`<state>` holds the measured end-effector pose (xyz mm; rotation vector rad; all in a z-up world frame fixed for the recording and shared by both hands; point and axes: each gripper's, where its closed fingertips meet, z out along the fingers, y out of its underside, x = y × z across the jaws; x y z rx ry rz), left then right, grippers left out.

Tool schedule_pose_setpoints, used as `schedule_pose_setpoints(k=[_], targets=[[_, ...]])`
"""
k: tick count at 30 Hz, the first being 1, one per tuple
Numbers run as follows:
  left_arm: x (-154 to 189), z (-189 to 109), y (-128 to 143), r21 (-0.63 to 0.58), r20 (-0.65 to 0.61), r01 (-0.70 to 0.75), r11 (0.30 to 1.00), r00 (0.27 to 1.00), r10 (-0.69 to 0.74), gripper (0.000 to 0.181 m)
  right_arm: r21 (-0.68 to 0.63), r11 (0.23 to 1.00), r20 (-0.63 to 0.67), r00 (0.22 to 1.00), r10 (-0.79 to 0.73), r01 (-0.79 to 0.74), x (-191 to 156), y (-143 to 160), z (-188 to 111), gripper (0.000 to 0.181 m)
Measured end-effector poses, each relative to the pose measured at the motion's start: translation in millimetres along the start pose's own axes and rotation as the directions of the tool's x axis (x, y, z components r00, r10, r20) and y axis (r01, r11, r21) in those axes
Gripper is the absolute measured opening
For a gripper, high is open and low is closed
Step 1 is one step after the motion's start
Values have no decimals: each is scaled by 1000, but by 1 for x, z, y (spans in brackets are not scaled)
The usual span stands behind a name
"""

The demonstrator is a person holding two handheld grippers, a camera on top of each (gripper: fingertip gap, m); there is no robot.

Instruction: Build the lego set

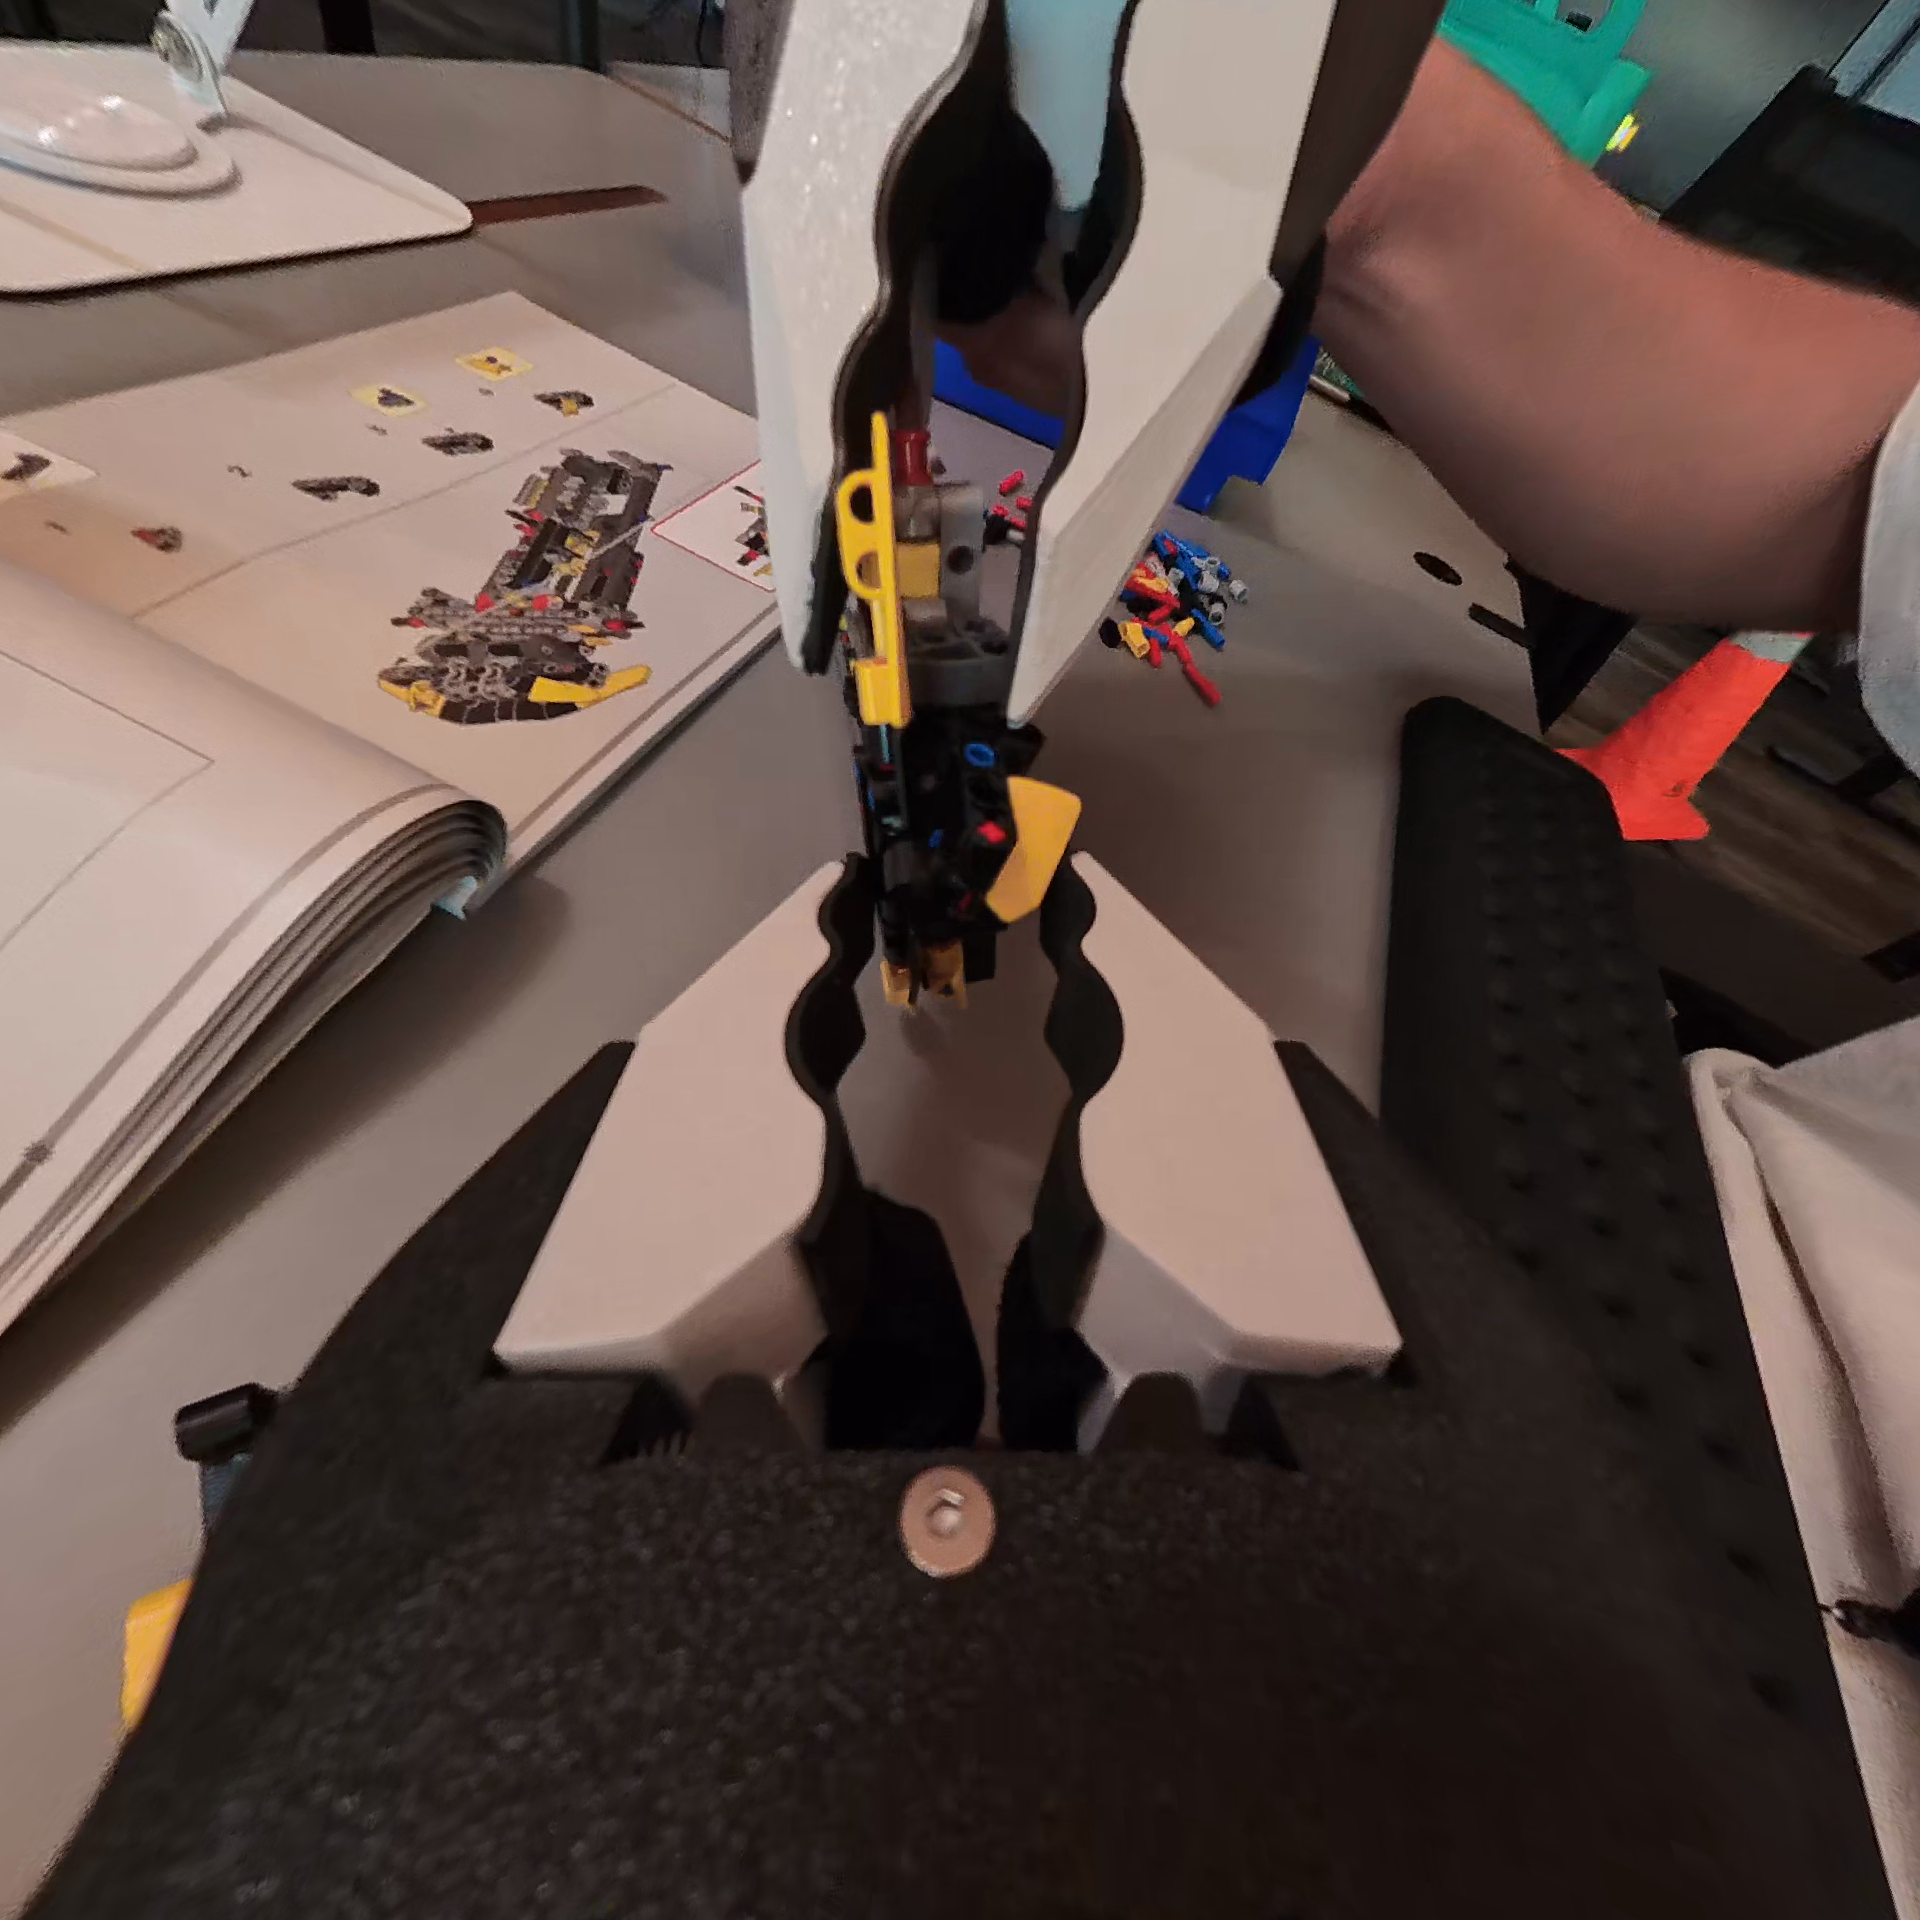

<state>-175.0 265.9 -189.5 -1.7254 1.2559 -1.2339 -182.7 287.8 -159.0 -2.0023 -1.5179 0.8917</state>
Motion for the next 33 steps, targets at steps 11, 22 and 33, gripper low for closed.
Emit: schedule_pose_setpoints(k=[11, 22, 33], targets=[[2, 3, 8, -47, 10, -6, 999, 1000, 7, 30, 198, 980, -338, 938, 80, -12, -37, -8, -27, 28], [5, 4, 9, -51, 57, -99, 994, 993, 102, 31, 7, 996, -504, 860, 83, -92, -29, -7, 7, 21], [8, 3, 9, -49, 47, -88, 995, 995, 90, 31, -10, 995, -644, 762, 68, -97, -23, 3, 8, 7]])
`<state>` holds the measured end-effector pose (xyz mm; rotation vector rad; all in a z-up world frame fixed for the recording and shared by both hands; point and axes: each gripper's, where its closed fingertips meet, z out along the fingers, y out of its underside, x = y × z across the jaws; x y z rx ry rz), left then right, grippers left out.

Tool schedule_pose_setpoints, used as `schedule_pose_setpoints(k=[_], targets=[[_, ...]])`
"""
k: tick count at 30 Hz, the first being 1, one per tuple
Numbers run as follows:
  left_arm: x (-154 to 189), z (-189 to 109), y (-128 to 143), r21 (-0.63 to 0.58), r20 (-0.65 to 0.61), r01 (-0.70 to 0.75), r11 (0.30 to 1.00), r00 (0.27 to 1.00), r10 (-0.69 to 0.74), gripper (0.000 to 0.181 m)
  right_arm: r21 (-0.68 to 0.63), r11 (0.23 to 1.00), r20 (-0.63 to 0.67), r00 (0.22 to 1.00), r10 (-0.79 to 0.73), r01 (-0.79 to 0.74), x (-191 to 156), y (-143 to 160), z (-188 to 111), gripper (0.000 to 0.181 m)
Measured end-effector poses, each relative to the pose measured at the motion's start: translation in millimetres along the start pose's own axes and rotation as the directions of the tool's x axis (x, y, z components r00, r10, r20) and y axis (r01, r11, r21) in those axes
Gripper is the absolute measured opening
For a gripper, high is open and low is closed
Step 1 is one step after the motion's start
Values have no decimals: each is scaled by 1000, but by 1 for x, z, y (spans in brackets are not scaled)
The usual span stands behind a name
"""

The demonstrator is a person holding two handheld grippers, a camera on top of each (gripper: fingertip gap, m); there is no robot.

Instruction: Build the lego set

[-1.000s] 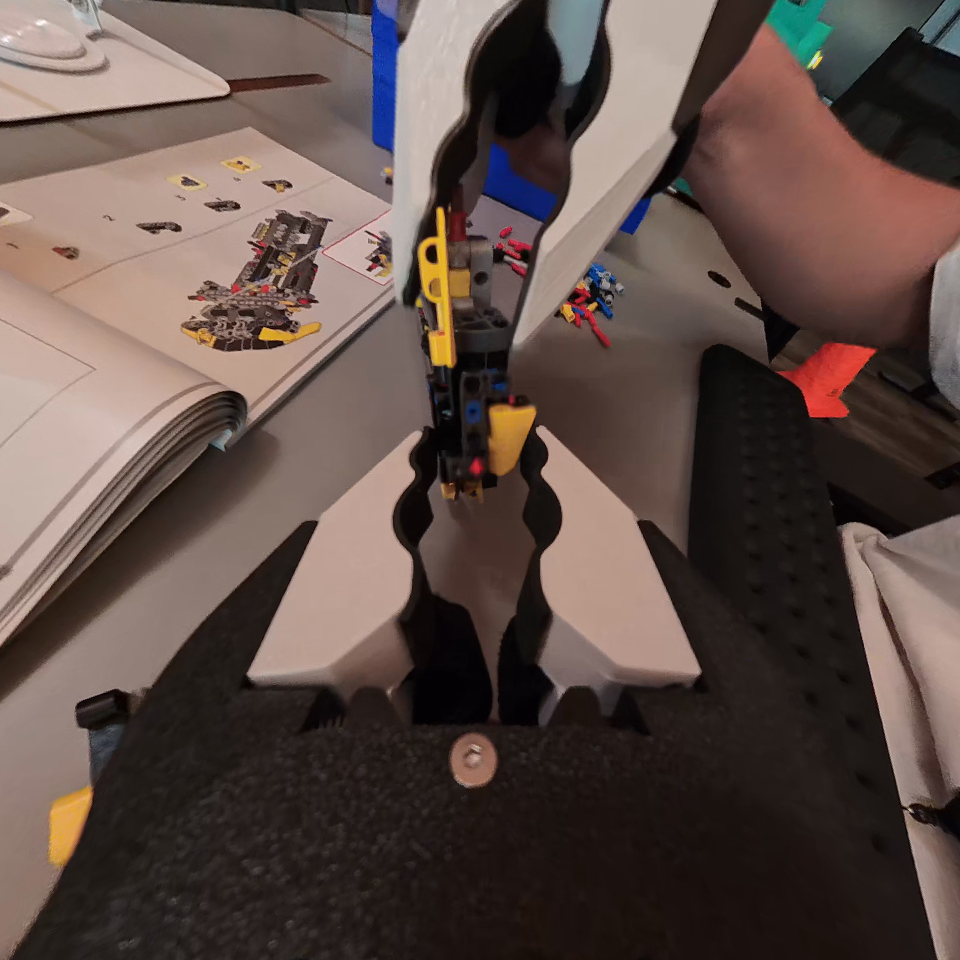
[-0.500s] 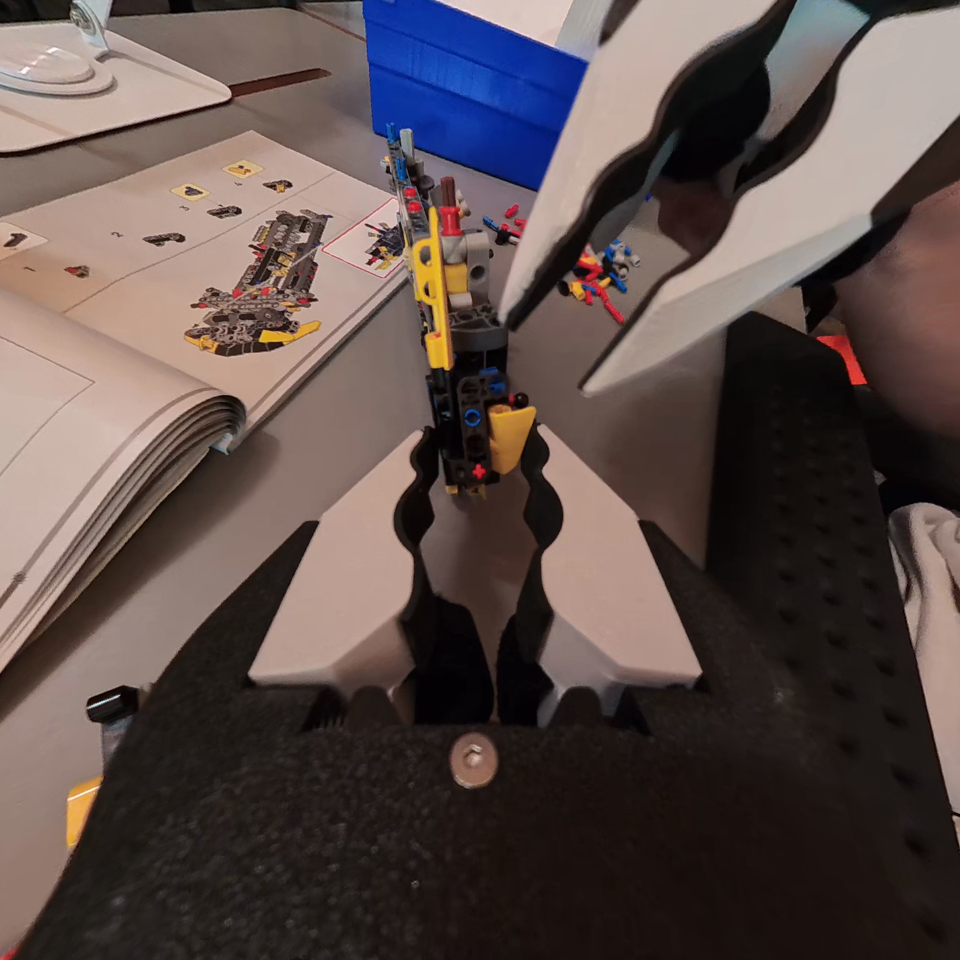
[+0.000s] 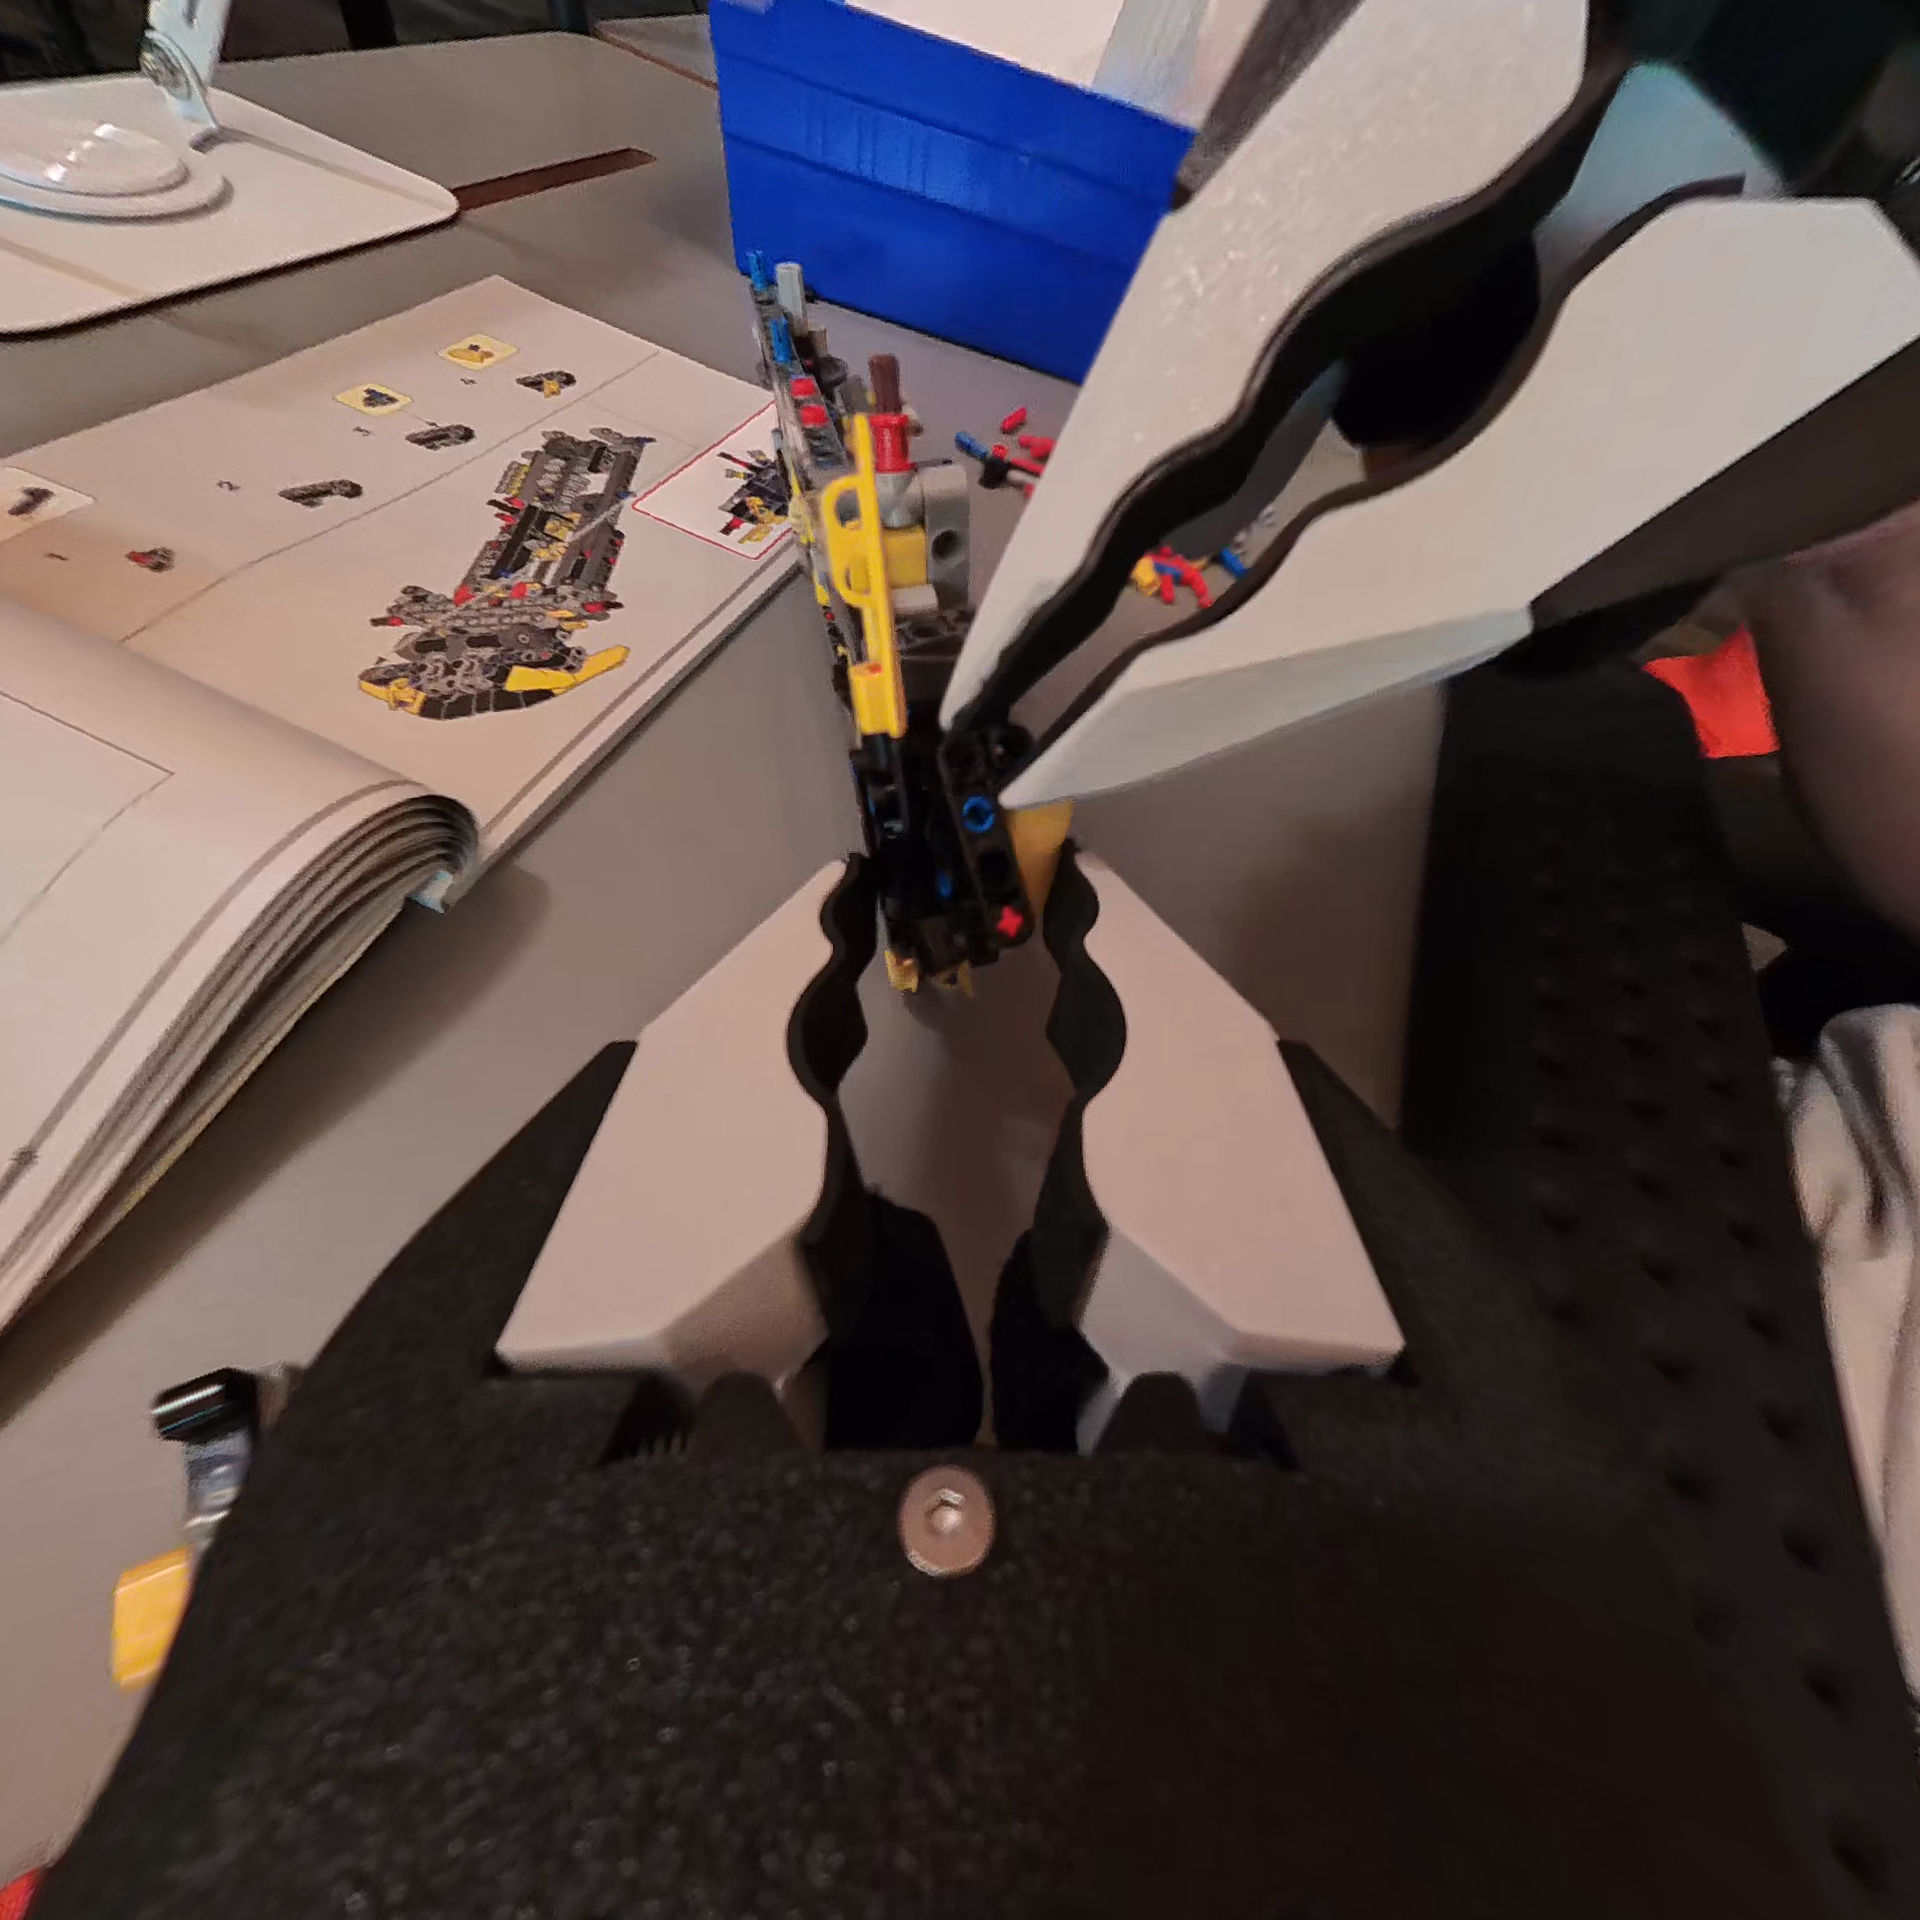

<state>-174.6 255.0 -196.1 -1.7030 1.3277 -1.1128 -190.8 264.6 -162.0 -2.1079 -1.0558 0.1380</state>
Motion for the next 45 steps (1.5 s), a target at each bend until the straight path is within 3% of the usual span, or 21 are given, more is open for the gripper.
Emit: schedule_pose_setpoints(k=[3, 6, 8, 12, 16, 18, 22, 36, 39, 40, 42, 45], targets=[[7, -1, 3, -10, -65, 123, 992, 990, -124, 26, 174, 977, -31, 991, 131, -124, 12, -7, -23, 7], [9, -4, 9, -31, -79, 328, 944, 941, -329, 24, 314, 901, 32, 952, 303, -298, 25, 0, -52, 7], [21, -3, 15, -56, -98, 445, 894, 888, -448, 24, 313, 848, 124, 904, 410, -428, 24, 21, -57, 6], [31, -4, 18, -118, -21, 472, 874, 879, -477, 23, 234, 768, 233, 802, 551, -596, 3, 67, -46, 6], [53, -2, 33, -319, -85, 443, 838, 867, -491, 21, 193, 705, 291, 726, 623, -682, -10, 84, -38, 6], [56, 0, 43, -375, -90, 434, 819, 863, -498, 12, 187, 703, 311, 721, 620, -686, -14, 83, -35, 6], [67, 5, 65, -494, -112, 410, 767, 845, -523, 16, 159, 724, 304, 731, 611, -672, -15, 87, -30, 6], [80, -11, 72, -528, -78, 352, 773, 886, -457, 28, 154, 646, 388, 647, 656, -747, -27, 68, -29, 6], [84, -8, 68, -504, -77, 403, 764, 860, -505, 34, 144, 643, 368, 643, 671, -753, -31, 68, -25, 6], [91, -6, 64, -502, -105, 450, 739, 816, -568, 43, 139, 643, 354, 644, 678, -754, -32, 69, -24, 6], [99, -3, 58, -499, -140, 523, 692, 739, -659, 41, 156, 633, 327, 644, 691, -758, -32, 70, -29, 6], [96, -3, 66, -510, -125, 488, 708, 772, -623, 31, 152, 684, 201, 700, 685, -713, -33, 82, -33, 6]])
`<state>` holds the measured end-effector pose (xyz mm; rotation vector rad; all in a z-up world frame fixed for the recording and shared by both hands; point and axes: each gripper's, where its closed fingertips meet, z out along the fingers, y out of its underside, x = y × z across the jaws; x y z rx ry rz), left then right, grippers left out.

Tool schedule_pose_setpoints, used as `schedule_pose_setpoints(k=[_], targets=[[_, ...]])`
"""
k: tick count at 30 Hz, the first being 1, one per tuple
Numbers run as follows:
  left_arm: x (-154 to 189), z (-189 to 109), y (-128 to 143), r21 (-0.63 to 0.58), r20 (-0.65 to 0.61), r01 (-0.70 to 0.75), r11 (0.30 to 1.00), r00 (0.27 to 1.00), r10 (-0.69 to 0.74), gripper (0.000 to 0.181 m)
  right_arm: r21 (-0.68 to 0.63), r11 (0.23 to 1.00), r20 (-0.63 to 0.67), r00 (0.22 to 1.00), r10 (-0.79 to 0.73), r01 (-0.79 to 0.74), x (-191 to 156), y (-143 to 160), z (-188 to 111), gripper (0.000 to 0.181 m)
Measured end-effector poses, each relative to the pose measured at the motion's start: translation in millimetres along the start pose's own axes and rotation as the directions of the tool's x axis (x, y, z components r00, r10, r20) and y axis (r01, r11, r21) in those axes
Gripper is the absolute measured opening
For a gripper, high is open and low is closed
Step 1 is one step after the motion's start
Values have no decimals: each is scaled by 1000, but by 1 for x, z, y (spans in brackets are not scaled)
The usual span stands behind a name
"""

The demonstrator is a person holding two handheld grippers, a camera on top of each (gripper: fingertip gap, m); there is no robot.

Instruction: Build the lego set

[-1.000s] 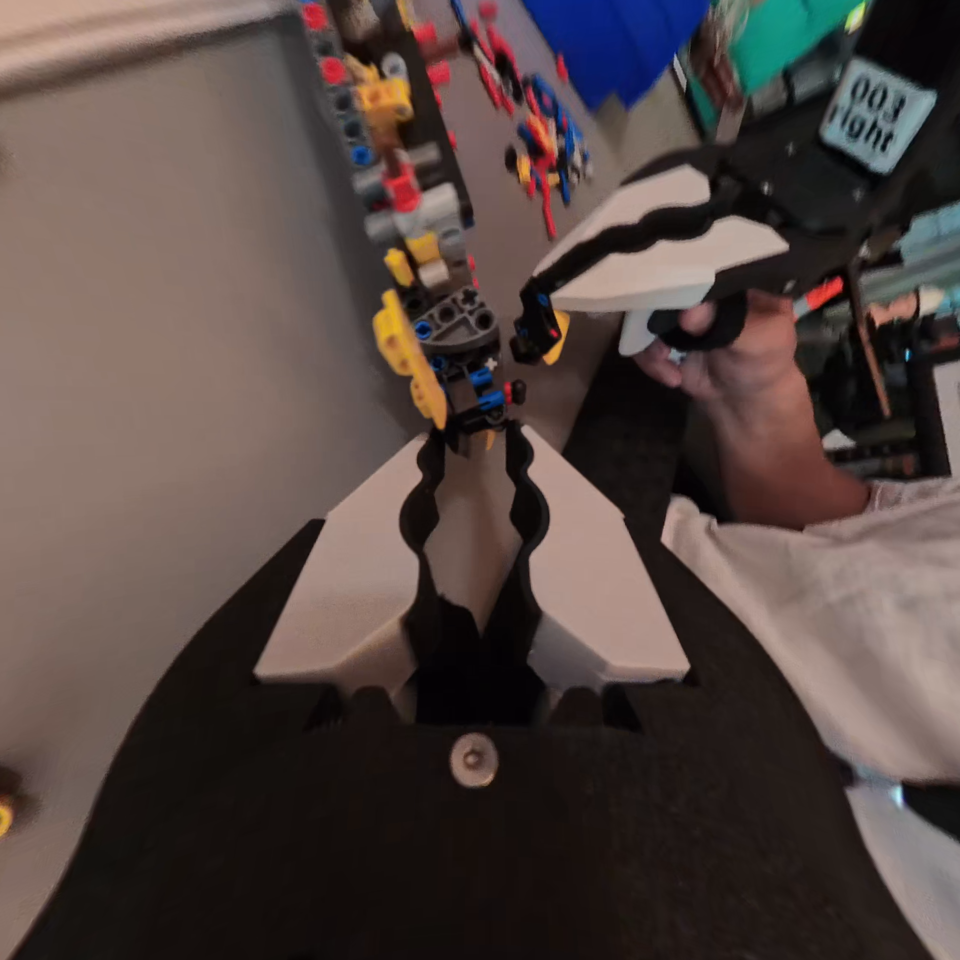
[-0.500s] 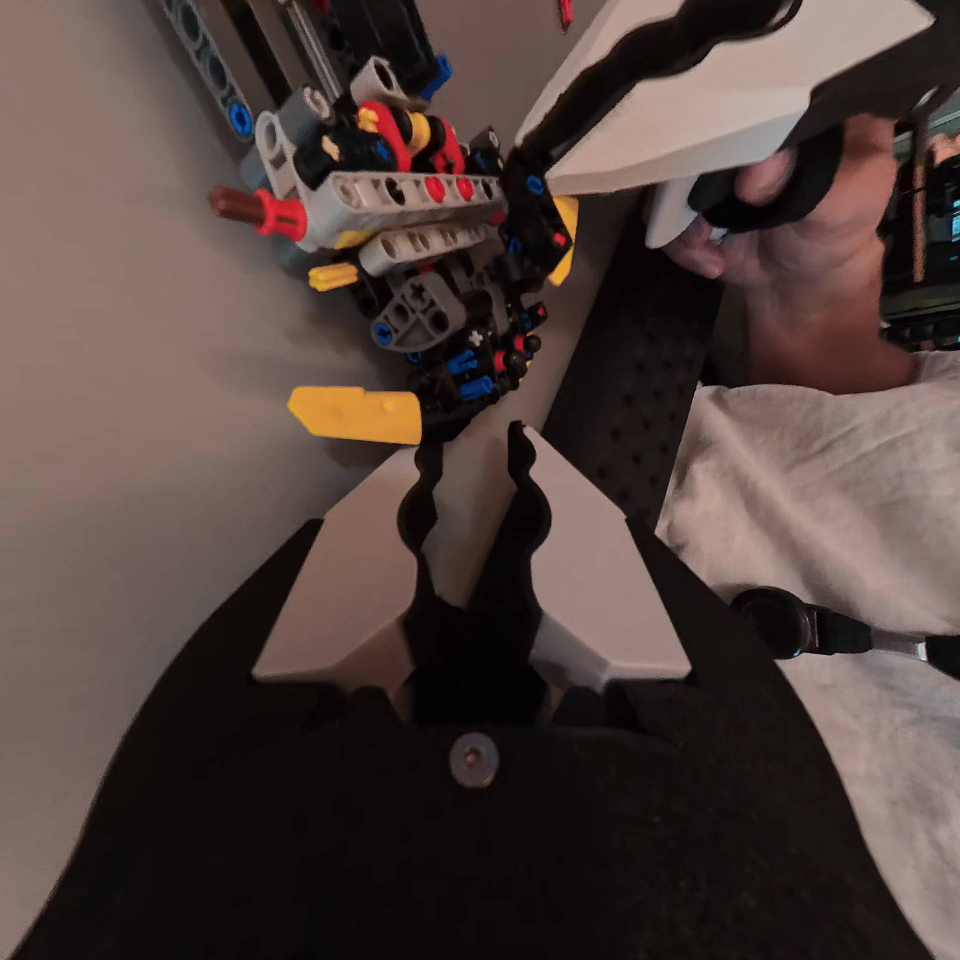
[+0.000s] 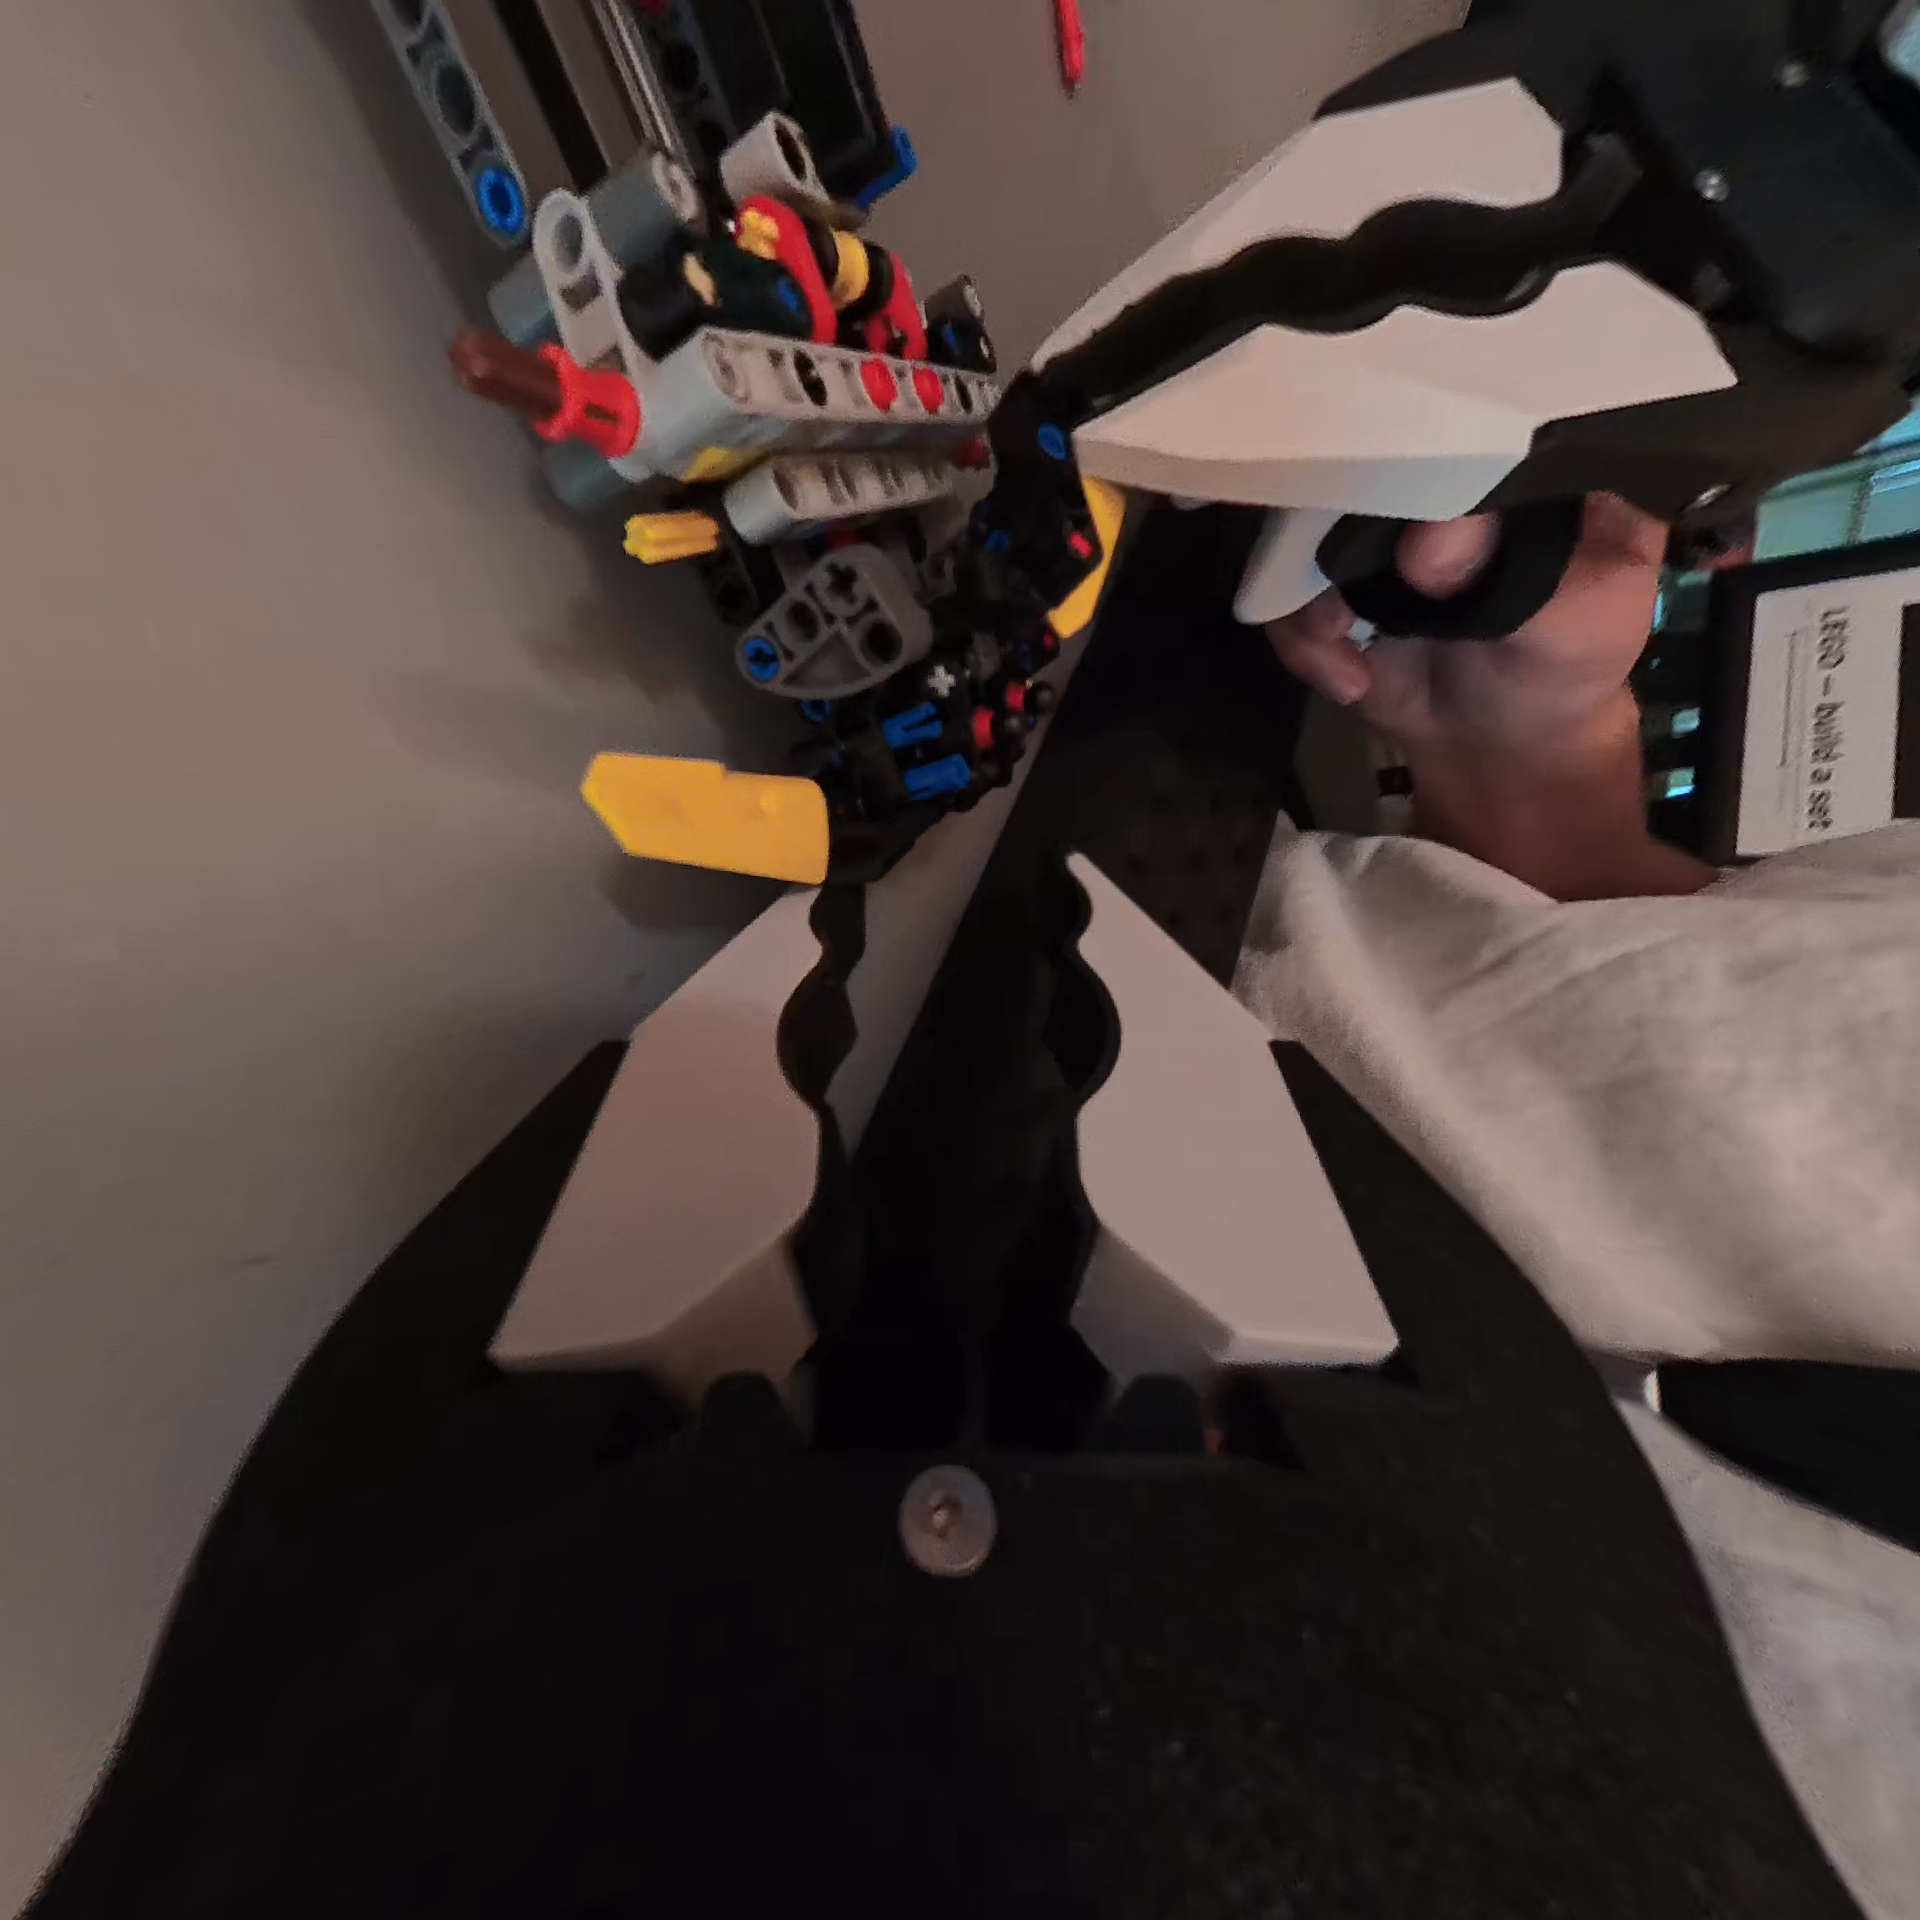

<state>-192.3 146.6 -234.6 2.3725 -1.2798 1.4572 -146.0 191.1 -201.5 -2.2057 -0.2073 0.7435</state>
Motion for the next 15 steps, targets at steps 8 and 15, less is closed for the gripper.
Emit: schedule_pose_setpoints(k=[8, 15], targets=[[2, -14, 6, -24, 73, -17, 1000, 997, 19, 57, -2, 999, -119, 992, -37, 37, 8, 9, 2, 6], [-12, -16, 12, -132, 387, -240, 962, 881, 273, 73, 12, 999, -108, 994, -30, 31, 9, 7, 6, 6]])
